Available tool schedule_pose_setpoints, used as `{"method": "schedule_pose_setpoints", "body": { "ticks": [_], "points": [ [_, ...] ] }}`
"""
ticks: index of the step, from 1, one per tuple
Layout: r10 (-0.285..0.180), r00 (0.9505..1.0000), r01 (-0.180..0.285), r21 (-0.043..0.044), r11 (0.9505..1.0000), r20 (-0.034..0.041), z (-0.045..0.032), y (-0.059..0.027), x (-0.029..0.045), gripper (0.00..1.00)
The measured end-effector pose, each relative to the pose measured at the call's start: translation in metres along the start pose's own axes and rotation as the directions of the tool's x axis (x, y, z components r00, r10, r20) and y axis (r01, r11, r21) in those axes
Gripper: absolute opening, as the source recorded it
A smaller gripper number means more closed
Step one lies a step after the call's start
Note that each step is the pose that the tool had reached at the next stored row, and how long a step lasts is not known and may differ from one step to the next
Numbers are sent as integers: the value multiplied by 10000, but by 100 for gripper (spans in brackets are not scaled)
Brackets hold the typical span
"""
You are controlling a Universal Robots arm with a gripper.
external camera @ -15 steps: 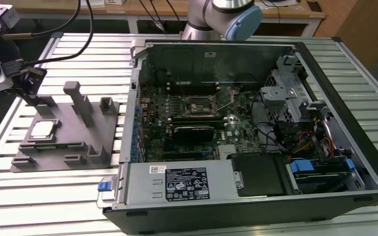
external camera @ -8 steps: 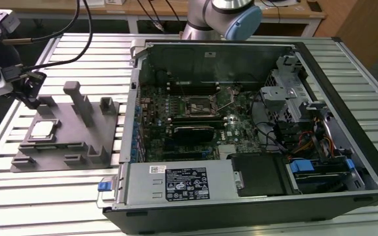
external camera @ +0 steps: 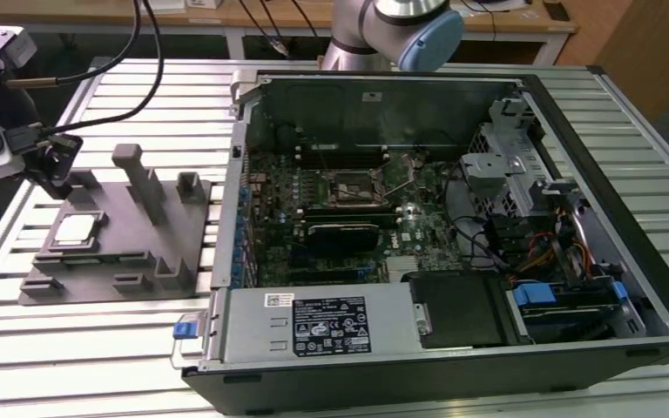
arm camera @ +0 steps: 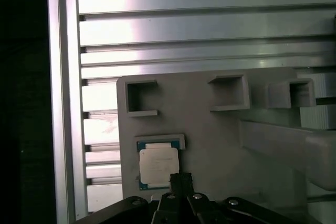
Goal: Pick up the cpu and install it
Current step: 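Pick up the cpu and move it towards the insertion slot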
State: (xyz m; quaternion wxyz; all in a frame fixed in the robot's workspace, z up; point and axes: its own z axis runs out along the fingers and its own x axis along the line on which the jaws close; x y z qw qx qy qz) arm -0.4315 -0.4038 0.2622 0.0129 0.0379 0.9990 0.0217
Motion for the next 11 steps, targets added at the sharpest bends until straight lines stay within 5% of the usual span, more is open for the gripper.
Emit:
{"method": "schedule_pose_setpoints", "body": {
  "ticks": [11],
  "points": [
    [-1,10000,1,1,10000,-5,129,-38,38,11]
  ]
}}
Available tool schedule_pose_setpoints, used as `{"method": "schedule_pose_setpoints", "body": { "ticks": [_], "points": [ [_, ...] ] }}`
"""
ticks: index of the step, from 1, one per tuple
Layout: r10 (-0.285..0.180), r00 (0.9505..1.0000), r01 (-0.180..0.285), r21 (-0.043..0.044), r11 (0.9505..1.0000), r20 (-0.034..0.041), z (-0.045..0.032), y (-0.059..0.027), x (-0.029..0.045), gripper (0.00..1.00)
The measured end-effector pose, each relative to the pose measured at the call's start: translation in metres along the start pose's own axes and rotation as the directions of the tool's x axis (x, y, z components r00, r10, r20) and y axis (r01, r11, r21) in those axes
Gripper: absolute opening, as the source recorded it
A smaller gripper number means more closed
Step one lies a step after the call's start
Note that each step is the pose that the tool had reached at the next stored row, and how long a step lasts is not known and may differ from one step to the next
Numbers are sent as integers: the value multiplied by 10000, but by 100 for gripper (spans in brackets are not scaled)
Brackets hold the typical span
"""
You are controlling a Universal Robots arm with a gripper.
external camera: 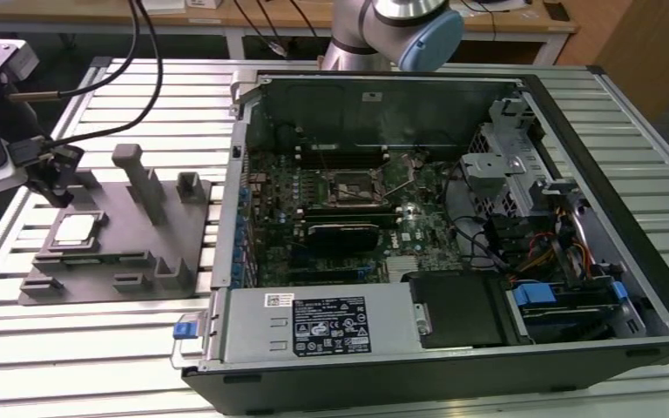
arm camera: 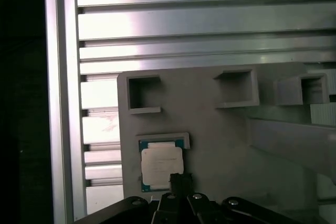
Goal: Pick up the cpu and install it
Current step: 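Pick up the cpu and move it towards the insertion slot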
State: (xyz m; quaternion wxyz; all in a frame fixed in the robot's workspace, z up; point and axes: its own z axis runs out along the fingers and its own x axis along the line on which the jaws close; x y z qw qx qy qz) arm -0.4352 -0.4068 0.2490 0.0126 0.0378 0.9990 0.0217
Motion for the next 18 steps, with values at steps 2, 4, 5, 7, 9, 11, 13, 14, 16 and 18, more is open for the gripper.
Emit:
{"method": "schedule_pose_setpoints", "body": {
  "ticks": [2,4,5,7,9,11,13,14,16,18],
  "points": [
    [1,10000,-1,0,10000,0,24,-4,10,11],
    [1,10000,-1,-1,10000,1,48,-10,21,11],
    [0,10000,0,0,10000,0,58,-13,27,11],
    [2,10000,-2,-1,10000,1,78,-23,37,11],
    [2,10000,-2,-1,10000,1,97,-33,42,11],
    [1,10000,-1,-1,10000,2,118,-42,47,11],
    [1,10000,-1,-1,10000,1,140,-48,54,11],
    [1,10000,-1,-1,10000,1,152,-50,57,11],
    [1,10000,-1,0,10000,0,177,-53,64,11],
    [1,10000,-1,0,10000,0,205,-55,72,11]
  ]
}}
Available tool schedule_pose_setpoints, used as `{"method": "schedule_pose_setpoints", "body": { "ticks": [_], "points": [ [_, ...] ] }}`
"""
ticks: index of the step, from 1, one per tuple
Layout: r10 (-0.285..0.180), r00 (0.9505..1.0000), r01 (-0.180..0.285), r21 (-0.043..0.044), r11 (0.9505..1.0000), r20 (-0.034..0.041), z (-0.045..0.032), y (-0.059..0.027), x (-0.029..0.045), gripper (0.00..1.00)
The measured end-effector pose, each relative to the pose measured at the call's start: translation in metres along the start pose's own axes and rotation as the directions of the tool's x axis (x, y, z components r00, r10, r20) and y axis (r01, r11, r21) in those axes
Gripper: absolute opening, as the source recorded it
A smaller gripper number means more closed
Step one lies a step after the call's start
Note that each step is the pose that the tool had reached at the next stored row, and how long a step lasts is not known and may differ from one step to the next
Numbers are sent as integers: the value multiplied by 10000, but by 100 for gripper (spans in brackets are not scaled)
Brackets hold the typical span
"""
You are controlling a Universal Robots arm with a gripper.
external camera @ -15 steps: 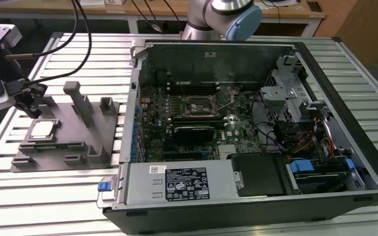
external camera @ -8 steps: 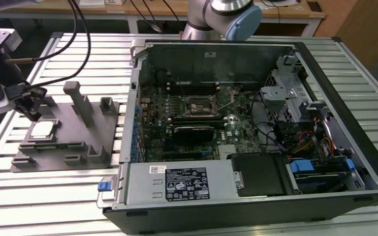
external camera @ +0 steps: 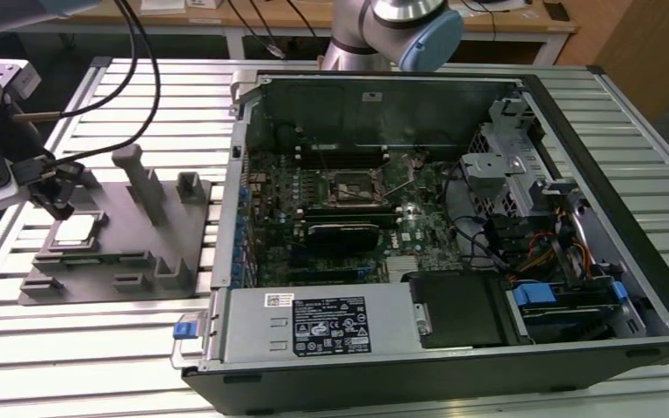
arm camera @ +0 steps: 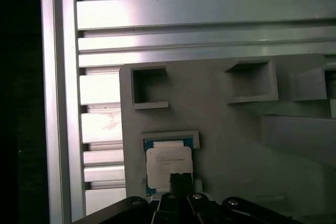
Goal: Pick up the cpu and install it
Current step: 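Pick up the cpu and move it towards the insertion slot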
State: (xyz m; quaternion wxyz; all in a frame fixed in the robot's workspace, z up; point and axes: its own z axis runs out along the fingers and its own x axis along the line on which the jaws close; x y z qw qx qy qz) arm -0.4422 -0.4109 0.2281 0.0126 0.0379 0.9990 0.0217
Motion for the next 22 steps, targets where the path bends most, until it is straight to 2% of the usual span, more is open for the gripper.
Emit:
{"method": "schedule_pose_setpoints", "body": {
  "ticks": [11,22],
  "points": [
    [-130,9999,130,-2,9999,-31,132,-6,8,11],
    [-222,9997,222,3,9998,-47,221,15,15,11]
  ]
}}
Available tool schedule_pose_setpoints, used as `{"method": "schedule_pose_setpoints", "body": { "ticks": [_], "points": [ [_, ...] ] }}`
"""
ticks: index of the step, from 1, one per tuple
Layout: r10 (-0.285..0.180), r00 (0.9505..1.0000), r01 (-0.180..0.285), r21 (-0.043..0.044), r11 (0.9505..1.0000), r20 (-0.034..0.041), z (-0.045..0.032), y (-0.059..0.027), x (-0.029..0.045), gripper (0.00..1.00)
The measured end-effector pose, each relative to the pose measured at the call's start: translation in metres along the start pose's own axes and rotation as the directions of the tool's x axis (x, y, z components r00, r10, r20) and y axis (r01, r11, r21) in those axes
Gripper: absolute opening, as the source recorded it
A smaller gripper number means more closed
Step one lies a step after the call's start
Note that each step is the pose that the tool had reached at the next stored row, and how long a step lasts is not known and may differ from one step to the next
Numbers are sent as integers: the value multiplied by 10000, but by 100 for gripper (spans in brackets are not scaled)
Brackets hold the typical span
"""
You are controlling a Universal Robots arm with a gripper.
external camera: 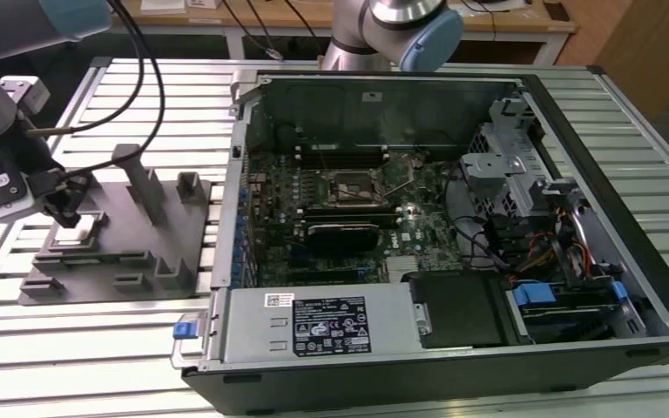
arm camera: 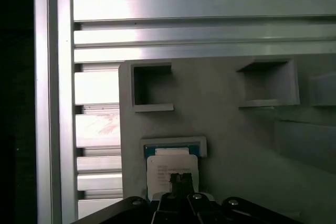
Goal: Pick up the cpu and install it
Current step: 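Pick up the cpu and move it towards the insertion slot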
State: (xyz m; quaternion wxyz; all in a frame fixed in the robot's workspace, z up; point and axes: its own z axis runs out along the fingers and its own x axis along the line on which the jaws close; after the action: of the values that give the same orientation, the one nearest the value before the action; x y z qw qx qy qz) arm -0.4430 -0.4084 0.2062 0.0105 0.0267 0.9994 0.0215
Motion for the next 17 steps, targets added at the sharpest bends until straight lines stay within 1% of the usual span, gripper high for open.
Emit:
{"method": "schedule_pose_setpoints", "body": {
  "ticks": [3,8,17],
  "points": [
    [-57,10000,57,-1,10000,-8,25,6,2,11],
    [-276,9996,276,-5,9996,-25,55,5,13,11],
    [-406,9992,406,-8,9992,-33,114,5,30,11]
  ]
}}
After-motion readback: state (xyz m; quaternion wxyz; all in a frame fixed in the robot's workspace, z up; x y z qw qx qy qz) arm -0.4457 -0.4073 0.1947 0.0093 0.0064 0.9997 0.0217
